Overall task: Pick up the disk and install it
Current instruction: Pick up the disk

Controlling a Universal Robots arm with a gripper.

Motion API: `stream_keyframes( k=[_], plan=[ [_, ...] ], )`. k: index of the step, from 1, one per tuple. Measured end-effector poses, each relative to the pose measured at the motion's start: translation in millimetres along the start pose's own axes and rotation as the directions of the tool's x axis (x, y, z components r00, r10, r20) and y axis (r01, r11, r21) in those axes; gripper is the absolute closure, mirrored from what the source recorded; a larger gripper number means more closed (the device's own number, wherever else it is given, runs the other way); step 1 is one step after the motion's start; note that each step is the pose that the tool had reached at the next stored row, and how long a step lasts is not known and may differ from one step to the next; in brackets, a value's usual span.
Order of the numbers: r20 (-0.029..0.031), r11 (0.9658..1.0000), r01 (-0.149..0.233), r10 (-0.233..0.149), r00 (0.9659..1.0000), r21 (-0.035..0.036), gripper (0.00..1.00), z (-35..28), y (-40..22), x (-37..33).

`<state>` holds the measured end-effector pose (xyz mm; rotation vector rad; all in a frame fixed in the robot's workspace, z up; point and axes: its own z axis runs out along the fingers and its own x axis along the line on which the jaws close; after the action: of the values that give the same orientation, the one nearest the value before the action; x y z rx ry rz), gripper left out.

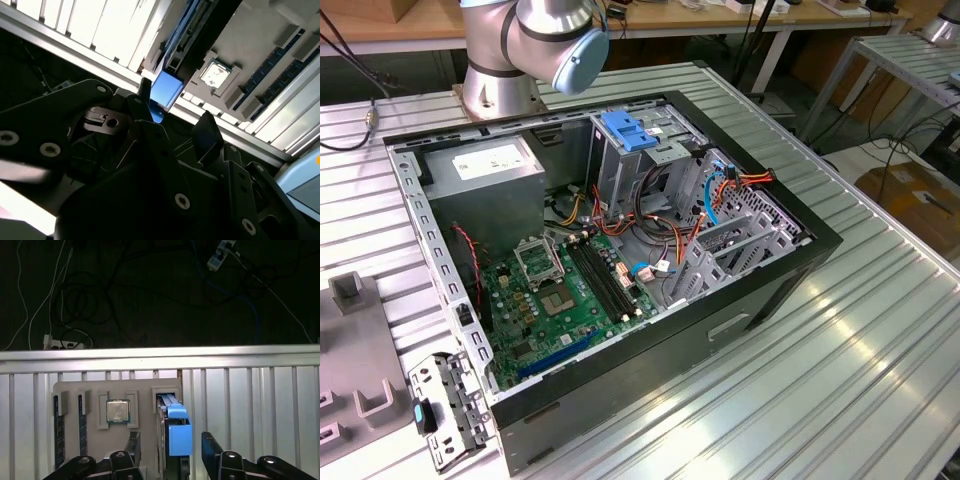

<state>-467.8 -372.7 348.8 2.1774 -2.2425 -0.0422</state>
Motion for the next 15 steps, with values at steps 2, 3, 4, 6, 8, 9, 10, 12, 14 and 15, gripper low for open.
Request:
stream_keyframes(
  k=[2,3,4,6,8,9,10,12,14,15],
  plan=[
    [-0.0001,1.0,0.0,0.0,1.0,0.0,0.4,5.7,0.0,-5.8],
    [0.0001,1.0,0.0,0.0,1.0,0.0005,0.4,9.0,0.0,-6.6],
    [0.0,1.0,0.0,0.0,1.0,0.0004,0.4,10.6,-0.1,-6.6],
    [-0.0001,1.0,0.0,0.0,1.0,0.0004,0.4,14.8,-0.1,-6.6],
    [0.0,1.0,0.0,0.0,1.0,0.0006,0.4,18.4,0.0,-6.3],
    [-0.0001,1.0,0.001,-0.001,1.0,0.0007,0.4,20.0,0.0,-5.8],
    [-0.0001,1.0,0.002,-0.002,1.0,0.0007,0.4,22.6,0.1,-4.9],
    [-0.0001,1.0,0.004,-0.004,1.0,0.0006,0.4,27.7,0.4,-3.5],
    [-0.0003,1.0,0.007,-0.007,1.0,0.0006,0.4,31.3,0.4,-3.1],
    [-0.0003,1.0,0.009,-0.009,1.0,0.0006,0.4,33.7,0.3,-3.0]
  ],
)
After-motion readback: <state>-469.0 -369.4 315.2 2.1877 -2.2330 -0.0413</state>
